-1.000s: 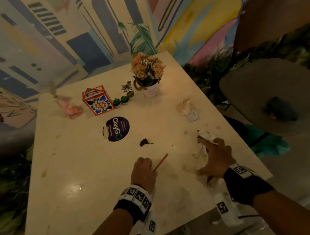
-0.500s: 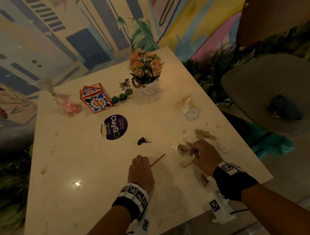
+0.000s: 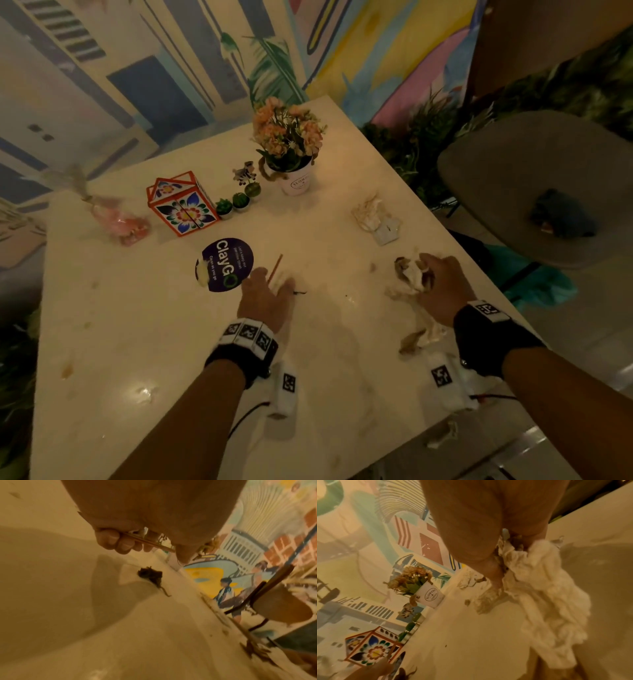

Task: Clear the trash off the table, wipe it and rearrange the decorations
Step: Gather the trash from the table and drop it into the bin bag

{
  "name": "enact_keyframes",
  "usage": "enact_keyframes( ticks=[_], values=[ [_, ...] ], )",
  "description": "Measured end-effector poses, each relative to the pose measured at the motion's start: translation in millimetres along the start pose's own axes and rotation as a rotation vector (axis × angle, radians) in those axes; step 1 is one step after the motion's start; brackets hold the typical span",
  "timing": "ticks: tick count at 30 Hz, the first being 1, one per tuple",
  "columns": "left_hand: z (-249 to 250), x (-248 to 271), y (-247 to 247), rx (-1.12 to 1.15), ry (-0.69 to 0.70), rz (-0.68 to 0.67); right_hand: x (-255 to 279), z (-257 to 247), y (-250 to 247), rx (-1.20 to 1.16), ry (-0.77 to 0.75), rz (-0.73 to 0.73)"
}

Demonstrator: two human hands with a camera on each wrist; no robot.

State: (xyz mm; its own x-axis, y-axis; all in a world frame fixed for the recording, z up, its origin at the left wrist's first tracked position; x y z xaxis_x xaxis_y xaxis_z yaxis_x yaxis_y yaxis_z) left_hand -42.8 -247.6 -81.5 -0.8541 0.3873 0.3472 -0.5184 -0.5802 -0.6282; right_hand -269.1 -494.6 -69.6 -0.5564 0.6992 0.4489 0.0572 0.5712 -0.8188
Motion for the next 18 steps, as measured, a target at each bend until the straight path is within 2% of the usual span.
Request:
enact_keyframes(
  ticks=[2, 6, 8, 10, 12, 14, 16, 18],
  values=[
    [3, 0, 13, -0.110, 0.033, -0.051, -3, 2, 7, 0.002, 0.011, -0.009],
    [23, 0, 38, -0.313, 0.255, -0.084, -10, 3, 16, -0.008, -0.006, 0.035],
    [35, -6, 48, -0.295, 0.296, -0.123, -13, -1, 18, 0.017, -0.035, 0.065],
    [52, -15, 52, -0.227, 0.265, -0.120, -14, -7, 21, 0.054, -0.069, 0.072],
    [77, -27, 60, -0.126, 0.237, -0.110, -14, -14, 23, 0.056, -0.114, 0.062],
    [115, -36, 71, 0.006, 0.278, -0.108, -10, -22, 21, 0.033, -0.148, 0.042],
    [154, -49, 91, -0.001, 0.362, -0.141, -1, -27, 15, -0.044, -0.172, 0.048],
    [180, -63, 118, -0.107, 0.365, -0.202, 10, -26, 5, -0.143, -0.190, 0.062]
  ],
)
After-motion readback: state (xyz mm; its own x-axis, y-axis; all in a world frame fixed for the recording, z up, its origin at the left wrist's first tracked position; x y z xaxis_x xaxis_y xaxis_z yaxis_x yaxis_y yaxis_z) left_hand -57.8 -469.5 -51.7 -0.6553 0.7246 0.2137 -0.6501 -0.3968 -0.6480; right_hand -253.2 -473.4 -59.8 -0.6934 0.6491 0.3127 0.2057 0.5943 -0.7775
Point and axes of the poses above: each hand's wrist, its own x-axis away from the middle knuckle, its own y-axis out of the palm, z = x × y, the point moved 10 cm from there along -x, towards the middle knuckle, and after that the axes turned 12 degrees about x, right-handed, at the moved point
